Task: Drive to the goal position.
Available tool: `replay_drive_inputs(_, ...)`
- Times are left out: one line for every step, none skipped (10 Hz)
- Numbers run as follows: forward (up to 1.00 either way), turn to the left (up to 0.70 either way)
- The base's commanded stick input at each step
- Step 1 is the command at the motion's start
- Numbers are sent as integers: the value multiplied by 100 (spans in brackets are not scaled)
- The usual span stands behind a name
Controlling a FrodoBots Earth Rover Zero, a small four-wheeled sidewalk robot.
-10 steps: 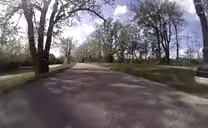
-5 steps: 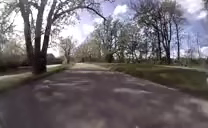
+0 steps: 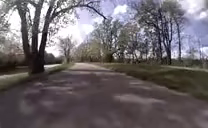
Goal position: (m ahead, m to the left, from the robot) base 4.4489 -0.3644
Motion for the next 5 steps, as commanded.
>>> replay_drive_inputs(100,0)
replay_drive_inputs(100,0)
replay_drive_inputs(100,0)
replay_drive_inputs(100,0)
replay_drive_inputs(100,0)
